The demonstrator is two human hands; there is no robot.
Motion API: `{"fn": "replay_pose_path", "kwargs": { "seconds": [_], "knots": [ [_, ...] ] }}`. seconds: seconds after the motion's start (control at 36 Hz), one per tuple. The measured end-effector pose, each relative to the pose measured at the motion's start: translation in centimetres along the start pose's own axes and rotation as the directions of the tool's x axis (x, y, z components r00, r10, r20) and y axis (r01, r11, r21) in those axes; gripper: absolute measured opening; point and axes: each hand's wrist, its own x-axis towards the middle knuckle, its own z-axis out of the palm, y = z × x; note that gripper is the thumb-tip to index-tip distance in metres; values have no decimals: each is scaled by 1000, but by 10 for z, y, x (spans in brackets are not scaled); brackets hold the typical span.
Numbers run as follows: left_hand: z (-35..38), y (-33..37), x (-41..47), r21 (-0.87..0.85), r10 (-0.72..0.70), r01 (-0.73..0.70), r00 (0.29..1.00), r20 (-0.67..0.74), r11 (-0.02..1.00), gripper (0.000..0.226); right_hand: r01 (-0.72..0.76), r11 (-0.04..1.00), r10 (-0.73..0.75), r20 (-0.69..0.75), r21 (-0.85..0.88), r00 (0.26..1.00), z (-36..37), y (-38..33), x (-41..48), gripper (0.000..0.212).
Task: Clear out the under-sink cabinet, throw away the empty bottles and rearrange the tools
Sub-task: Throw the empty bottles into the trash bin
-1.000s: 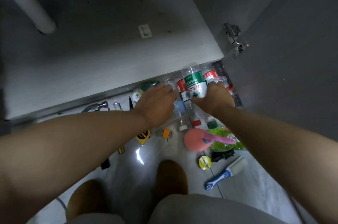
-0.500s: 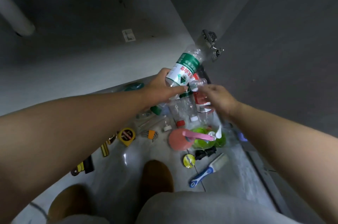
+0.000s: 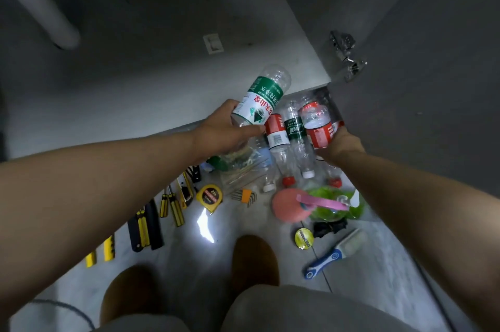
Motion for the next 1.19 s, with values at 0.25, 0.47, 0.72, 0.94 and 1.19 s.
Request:
{"fn": "replay_pose_path", "kwargs": {
  "seconds": [0.25,0.47,0.72,0.94,1.19],
  "knots": [
    [-11,67,-23,117,120,-116,992,-26,986,63,433,880,-376,-268,196,887,-59,-16,-41,55],
    [17,144,-94,157,118,-115,993,-9,981,61,359,780,-268,-244,513,932,-140,-2,-117,49],
    [98,198,-194,216,26,-89,960,280,972,43,115,647,-258,75,753,963,-177,96,-230,49],
    [218,200,-266,424,-102,-124,877,470,897,42,-48,605,-281,270,795,921,-171,250,-319,19],
    [323,148,-328,346,-137,-107,780,610,932,42,-344,610,-85,491,713,867,-144,410,-403,50]
  ]
}}
